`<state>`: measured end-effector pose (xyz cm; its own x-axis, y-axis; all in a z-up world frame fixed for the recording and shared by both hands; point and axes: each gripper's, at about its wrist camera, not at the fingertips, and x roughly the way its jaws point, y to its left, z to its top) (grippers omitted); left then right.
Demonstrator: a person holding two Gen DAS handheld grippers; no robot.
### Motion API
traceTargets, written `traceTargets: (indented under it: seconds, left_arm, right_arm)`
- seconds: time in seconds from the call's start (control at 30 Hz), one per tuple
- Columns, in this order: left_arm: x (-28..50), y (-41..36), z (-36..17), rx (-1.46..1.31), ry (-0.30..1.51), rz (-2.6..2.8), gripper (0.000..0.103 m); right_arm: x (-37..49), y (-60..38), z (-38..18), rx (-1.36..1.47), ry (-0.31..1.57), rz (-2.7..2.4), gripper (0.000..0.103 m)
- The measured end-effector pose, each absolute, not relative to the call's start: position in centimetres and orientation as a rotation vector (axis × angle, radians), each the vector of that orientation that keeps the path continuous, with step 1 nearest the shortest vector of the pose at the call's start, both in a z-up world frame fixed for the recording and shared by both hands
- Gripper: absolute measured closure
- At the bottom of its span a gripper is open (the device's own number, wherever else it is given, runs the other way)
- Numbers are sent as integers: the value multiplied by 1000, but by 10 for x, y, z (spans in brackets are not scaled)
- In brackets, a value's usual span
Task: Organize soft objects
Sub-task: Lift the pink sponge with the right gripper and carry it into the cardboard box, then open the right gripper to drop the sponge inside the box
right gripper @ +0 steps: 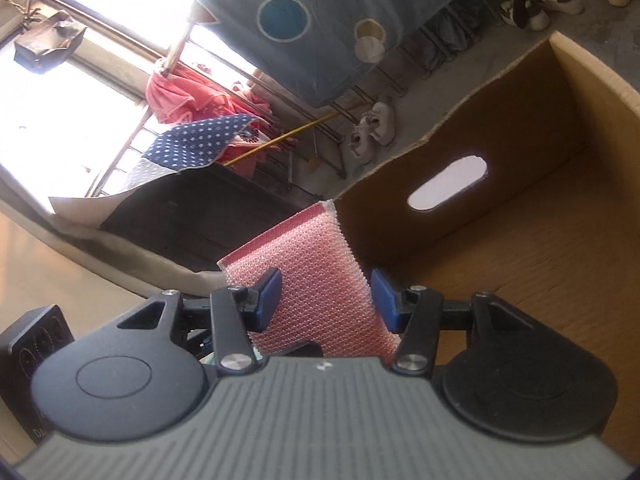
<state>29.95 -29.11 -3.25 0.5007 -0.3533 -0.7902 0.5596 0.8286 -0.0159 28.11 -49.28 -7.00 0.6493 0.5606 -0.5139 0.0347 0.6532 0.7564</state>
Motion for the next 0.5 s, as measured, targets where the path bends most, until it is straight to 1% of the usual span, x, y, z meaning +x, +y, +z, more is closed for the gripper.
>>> traceTargets:
  seconds: [0.13,0.23,0.4,0.5]
  left_arm:
    - [309,-282,-39,223,911,-550,51]
    - [309,-269,-32,204,897,-557,51]
    - [305,-246,-11,153,866,-552,49]
    - [301,-232,0,134,847,-537,46]
  right_arm:
    - [309,-485,-109,825,909,275,53]
    - [313,-481,-122,804,946,239,53]
    - [321,-475,-114,761,951,190,53]
    - [331,-467,-108,736,961,161,56]
